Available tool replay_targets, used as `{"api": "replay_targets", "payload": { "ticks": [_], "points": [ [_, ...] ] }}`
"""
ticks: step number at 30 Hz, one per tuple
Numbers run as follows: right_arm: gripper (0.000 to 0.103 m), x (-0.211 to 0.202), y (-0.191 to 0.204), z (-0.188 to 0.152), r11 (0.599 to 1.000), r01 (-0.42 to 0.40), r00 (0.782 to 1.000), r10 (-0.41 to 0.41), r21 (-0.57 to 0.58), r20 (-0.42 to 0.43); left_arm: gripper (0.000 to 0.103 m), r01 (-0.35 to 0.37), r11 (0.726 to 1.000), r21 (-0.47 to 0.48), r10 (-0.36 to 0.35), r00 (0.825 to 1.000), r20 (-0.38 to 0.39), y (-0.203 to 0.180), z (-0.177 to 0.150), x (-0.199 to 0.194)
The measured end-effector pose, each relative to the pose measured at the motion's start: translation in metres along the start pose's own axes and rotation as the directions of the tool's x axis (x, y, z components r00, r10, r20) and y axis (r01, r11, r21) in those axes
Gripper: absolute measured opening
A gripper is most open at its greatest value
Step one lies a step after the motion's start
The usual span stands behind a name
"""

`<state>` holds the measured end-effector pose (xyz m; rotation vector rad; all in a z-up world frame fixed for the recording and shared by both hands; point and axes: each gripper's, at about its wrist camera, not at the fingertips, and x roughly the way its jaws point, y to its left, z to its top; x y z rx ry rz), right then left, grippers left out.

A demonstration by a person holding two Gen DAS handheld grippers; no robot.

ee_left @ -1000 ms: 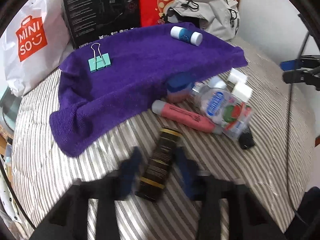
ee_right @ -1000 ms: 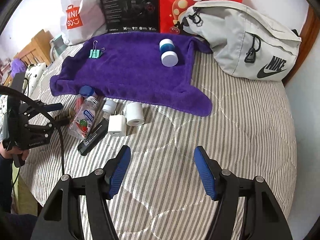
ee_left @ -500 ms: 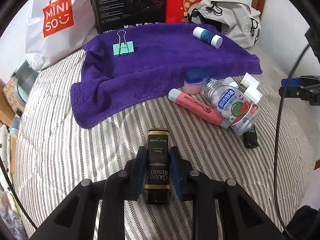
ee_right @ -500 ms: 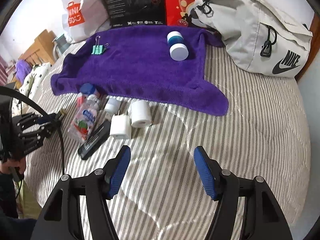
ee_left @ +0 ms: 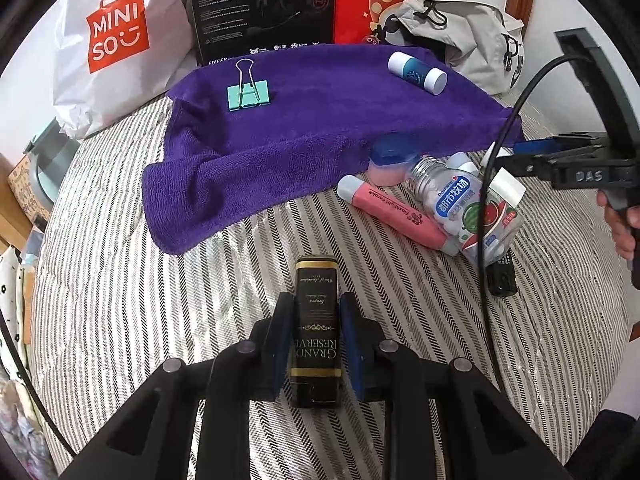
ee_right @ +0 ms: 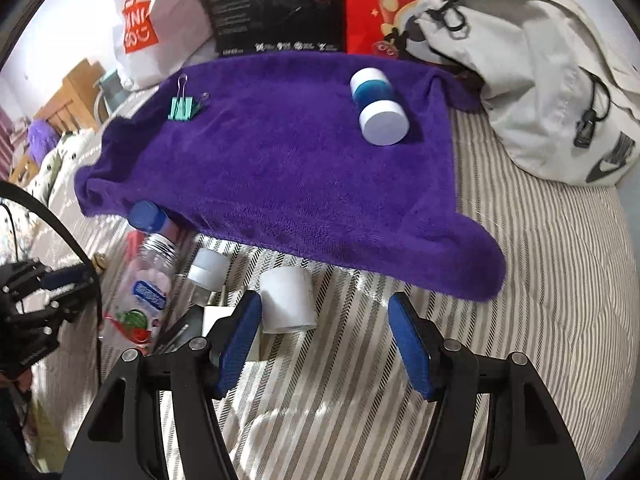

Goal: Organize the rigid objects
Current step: 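Grasp the white label roll with the right gripper while the left gripper grasps the black-and-gold tube, then place the roll beside the container with the right gripper while the left gripper places the tube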

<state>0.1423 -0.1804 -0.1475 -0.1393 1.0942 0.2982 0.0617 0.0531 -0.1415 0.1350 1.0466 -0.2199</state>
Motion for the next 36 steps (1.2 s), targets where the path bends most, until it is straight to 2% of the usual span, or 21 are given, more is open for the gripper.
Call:
{"api": "replay_targets", "payload": {
  "ticks": [4,6,7,10,20,26,31,36],
  "points": [
    [0.059,0.008,-0.004,0.001,1.000,0.000,1.000,0.000,0.021,0.020,0.023,-0.001,1.000,-0.003,0.001,1.000,-0.004,0.000,0.001,0.000],
    [0.044,0.011,-0.003,0.000,0.999,0.042,0.999,-0.042,-0.008,0.017,0.023,-0.005,1.000,-0.002,0.005,1.000,-0.003,0.000,0.000,0.000],
    [0.042,0.010,-0.001,-0.001,0.997,0.064,0.998,-0.064,-0.033,0.018,0.023,-0.006,1.000,0.000,0.006,1.000,-0.004,0.000,0.000,0.000],
    [0.034,0.008,-0.006,-0.006,0.998,0.056,0.998,-0.056,-0.040,0.001,0.023,-0.008,1.000,-0.005,0.008,1.000,-0.012,-0.001,0.000,0.000],
    [0.034,0.006,-0.009,-0.015,0.998,0.057,0.997,-0.055,-0.031,0.052,0.023,-0.013,1.000,-0.024,0.013,1.000,0.025,0.000,-0.004,-0.002],
    [0.033,-0.001,-0.015,-0.022,1.000,0.020,0.999,-0.019,-0.022,0.032,0.022,0.014,0.998,-0.057,-0.014,1.000,0.010,0.002,-0.006,-0.010],
    [0.033,-0.014,-0.023,-0.028,1.000,-0.002,1.000,0.002,0.000,0.030,0.022,0.029,0.996,-0.089,-0.025,0.999,0.042,0.005,-0.002,-0.024],
    [0.033,-0.033,-0.019,-0.027,0.999,-0.016,0.998,0.017,-0.031,0.053,0.022,0.038,0.992,-0.121,-0.030,0.997,0.074,0.014,0.008,-0.034]
  ]
}}
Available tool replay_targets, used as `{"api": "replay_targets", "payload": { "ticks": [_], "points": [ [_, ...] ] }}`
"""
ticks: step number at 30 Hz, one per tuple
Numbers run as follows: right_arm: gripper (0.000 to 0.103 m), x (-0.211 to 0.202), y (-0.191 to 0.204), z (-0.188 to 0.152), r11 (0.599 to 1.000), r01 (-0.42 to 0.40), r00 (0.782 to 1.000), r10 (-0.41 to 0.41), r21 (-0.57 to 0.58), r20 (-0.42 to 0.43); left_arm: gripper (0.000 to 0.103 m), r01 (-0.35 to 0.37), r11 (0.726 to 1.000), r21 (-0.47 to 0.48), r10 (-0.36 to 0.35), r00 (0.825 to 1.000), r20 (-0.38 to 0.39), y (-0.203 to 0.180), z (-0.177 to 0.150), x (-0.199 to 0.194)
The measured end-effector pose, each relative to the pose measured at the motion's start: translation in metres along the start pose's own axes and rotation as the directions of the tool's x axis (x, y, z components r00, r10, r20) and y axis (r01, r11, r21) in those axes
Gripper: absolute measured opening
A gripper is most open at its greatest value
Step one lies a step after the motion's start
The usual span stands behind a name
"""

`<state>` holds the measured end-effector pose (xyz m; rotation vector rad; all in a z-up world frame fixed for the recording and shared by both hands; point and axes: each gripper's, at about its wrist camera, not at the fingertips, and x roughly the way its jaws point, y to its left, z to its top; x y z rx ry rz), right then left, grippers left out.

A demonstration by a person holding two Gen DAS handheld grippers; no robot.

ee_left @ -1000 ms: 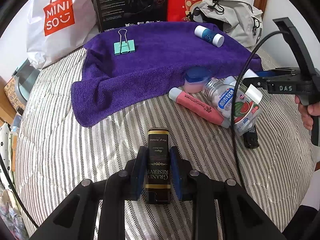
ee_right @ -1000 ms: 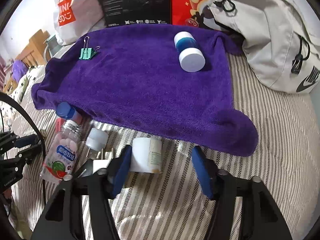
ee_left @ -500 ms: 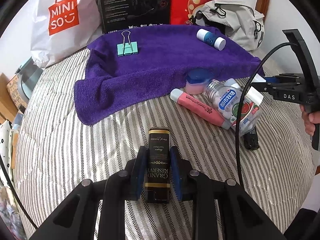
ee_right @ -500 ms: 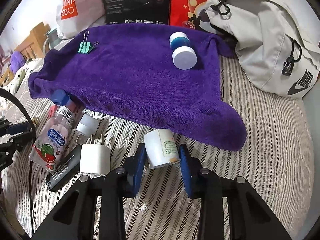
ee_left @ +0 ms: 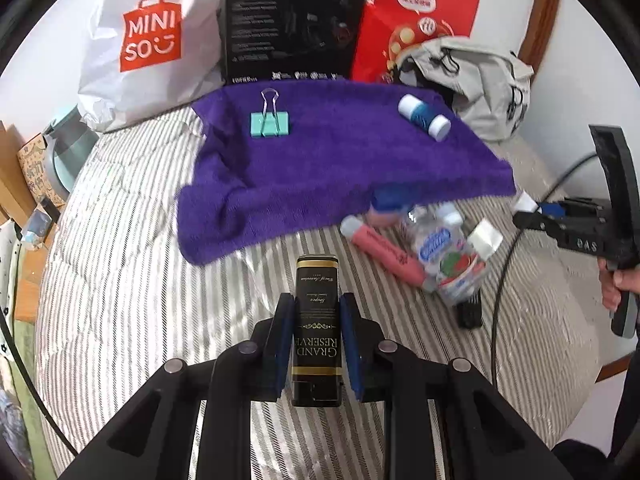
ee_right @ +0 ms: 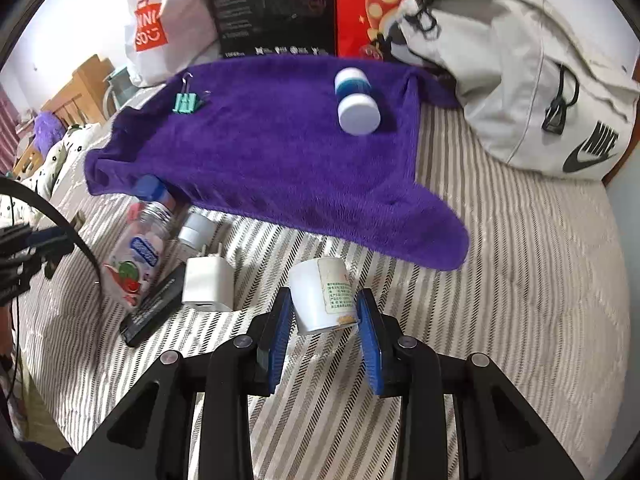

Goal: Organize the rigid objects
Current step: 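Place the roll beside the container with the right gripper while the left gripper places the tube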

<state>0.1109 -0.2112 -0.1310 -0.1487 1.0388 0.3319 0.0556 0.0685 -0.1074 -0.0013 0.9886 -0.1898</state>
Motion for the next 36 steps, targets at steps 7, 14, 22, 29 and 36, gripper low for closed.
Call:
{"api": "replay_targets", "payload": {
  "ticks": [7,14,22,29,36],
  "points": [
    [0.033,-0.015,0.005,0.012,0.999,-0.027,0.999,0.028,-0.035,0.027,0.022,0.007,0.999,-0.034,-0.006,0.999,0.038,0.011,0.024,-0.005],
    [0.033,-0.021,0.005,0.032,0.998,-0.043,0.998,0.046,-0.048,0.050,0.022,0.010,0.999,-0.037,-0.008,0.999,0.054,0.019,0.050,0.001],
    [0.033,-0.017,-0.006,0.068,0.998,-0.056,0.994,0.060,-0.038,0.087,0.022,0.003,0.999,-0.036,-0.001,0.999,0.050,0.028,0.082,0.023],
    [0.033,0.016,-0.019,0.095,0.999,-0.032,0.998,0.034,-0.030,0.058,0.022,0.004,0.998,-0.060,-0.003,1.000,0.025,0.039,0.101,0.051],
    [0.033,0.059,-0.023,0.102,0.999,-0.020,1.000,0.019,-0.036,-0.016,0.022,0.011,0.997,-0.071,-0.011,1.000,-0.004,0.044,0.111,0.075]
  ]
}}
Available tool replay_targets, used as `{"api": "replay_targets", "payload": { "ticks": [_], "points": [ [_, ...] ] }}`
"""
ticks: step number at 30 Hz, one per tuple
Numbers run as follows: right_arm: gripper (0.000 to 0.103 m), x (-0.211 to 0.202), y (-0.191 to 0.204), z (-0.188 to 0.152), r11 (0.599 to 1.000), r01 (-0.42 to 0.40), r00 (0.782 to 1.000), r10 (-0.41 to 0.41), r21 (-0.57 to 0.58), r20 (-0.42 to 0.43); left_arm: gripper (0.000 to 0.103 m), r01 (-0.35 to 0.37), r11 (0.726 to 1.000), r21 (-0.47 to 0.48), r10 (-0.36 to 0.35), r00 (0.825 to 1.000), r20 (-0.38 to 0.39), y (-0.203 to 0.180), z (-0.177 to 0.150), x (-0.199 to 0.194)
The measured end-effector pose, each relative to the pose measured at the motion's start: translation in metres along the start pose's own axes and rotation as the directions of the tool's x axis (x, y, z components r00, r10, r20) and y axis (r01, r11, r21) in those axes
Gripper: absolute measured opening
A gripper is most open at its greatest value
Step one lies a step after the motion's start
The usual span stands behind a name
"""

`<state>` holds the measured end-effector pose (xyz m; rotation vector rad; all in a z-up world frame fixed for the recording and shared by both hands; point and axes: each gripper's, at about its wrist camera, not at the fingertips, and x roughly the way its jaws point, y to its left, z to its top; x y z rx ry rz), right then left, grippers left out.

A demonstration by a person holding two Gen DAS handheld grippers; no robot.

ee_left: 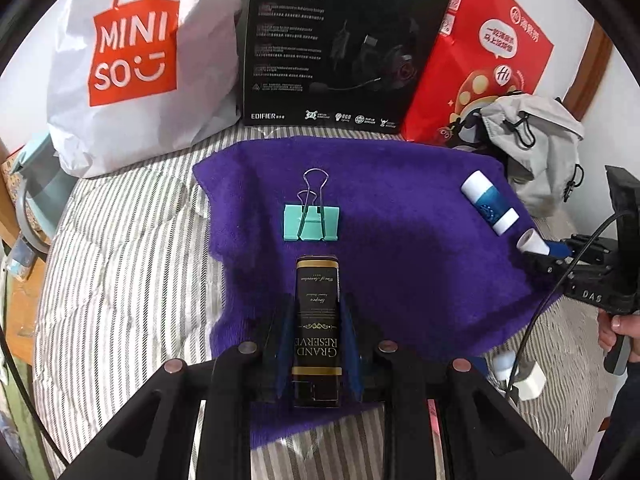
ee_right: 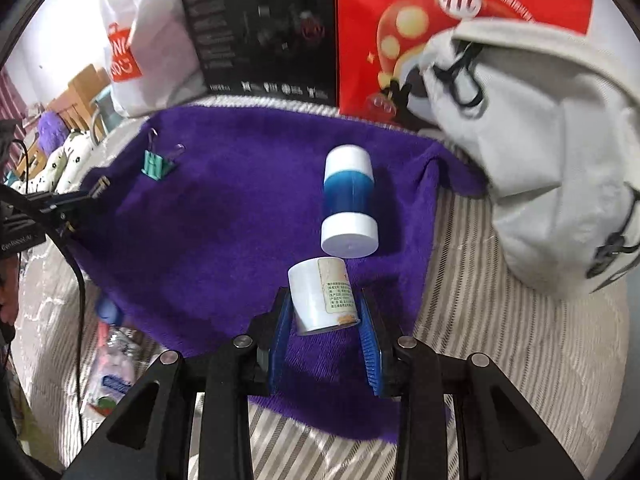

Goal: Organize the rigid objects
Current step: 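Place the roll beside the container with the right gripper while the left gripper places the tube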

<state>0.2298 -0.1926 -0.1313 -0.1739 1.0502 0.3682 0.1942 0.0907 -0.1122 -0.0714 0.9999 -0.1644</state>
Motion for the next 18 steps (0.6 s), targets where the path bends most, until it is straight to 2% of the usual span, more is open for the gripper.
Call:
{"api": "replay_targets", "payload": {
  "ticks": [5,11,16,18],
  "points": [
    [0.033,0.017,0.001,0.002,1.000,0.015,1.000,-0.015,-0.006,-0.025,0.022,0.007,1.000,0.000,-0.007,1.000,-0.006,0.001,0.007,0.008],
    [0.033,0.020,0.003,0.000,0.999,0.025,0.999,-0.026,-0.029,-0.021,0.022,-0.007,1.000,0.017,0.007,1.000,-0.014,0.003,0.014,0.015],
    [0.040,0.018,0.006,-0.002,0.998,0.015,0.999,-0.017,-0.057,-0.036,0.022,-0.020,1.000,0.023,0.021,0.999,-0.031,0.006,0.017,0.026],
    [0.048,0.016,0.009,-0.003,0.997,0.020,0.999,-0.024,-0.073,-0.049,0.022,-0.031,0.999,0.037,0.033,0.999,-0.042,0.005,0.017,0.032]
  ]
}}
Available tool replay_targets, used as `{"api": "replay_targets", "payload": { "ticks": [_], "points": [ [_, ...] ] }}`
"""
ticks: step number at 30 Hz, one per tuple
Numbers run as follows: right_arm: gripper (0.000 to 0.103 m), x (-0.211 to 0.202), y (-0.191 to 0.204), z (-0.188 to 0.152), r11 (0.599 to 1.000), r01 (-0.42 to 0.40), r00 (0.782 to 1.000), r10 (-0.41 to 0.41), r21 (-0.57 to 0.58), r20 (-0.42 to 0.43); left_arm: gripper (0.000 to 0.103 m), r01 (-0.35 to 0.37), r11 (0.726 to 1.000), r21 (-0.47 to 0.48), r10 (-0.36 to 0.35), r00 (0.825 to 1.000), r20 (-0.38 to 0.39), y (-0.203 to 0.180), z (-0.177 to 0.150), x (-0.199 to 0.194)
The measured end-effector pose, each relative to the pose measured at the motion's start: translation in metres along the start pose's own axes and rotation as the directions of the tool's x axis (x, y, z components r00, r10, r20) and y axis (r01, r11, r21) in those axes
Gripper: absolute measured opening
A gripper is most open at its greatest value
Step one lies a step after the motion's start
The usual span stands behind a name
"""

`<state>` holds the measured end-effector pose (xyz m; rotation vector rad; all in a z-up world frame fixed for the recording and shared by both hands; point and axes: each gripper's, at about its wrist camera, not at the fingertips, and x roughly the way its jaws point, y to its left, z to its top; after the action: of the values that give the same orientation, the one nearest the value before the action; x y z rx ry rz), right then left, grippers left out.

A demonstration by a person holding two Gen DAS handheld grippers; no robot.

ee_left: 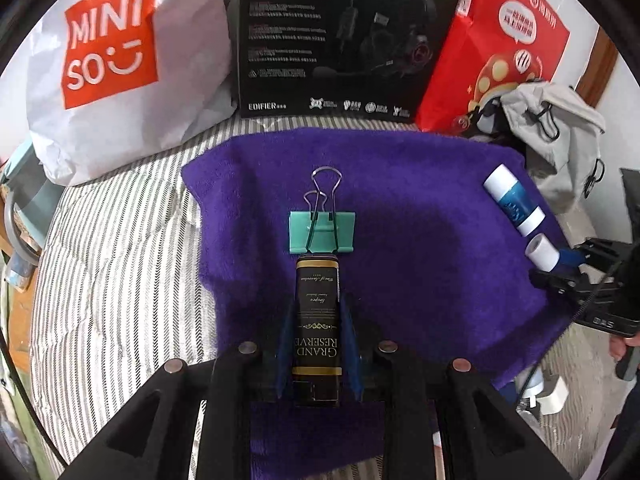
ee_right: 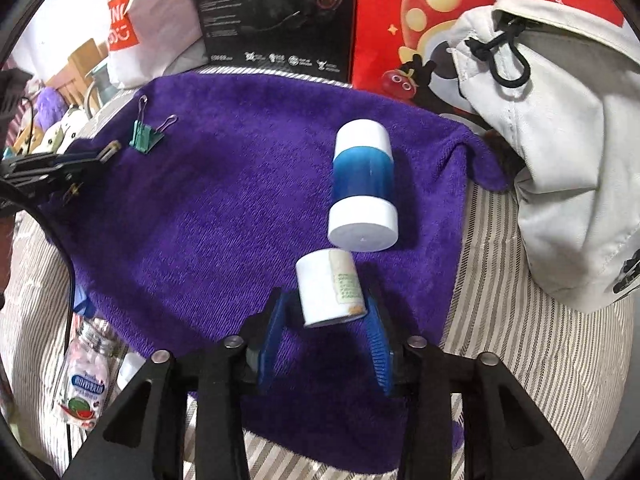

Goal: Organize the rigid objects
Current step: 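Place the roll beside the container with the right gripper while the left gripper places the tube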

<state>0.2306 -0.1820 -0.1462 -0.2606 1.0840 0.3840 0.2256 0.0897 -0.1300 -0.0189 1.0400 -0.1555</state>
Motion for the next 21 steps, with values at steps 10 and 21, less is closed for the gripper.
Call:
{"api": "replay_targets", "payload": {
  "ticks": [10,21],
  "points": [
    [0.055,-0.023,0.000,-0.013,0.999,-0.022,1.000,0.022,0.044,0.004,0.023,-0.053,0.997,0.063,0.054,0.998,-0.014,-0.013,0.001,0.017],
    [0.059,-0.066,-0.014,-0.035,0.984,-0.061,0.996,0.048,0.166,0.080,0.055,-0.031,0.994,0.106,0.038,0.997,-0.064,-0.027,-0.005,0.018]
  ]
}}
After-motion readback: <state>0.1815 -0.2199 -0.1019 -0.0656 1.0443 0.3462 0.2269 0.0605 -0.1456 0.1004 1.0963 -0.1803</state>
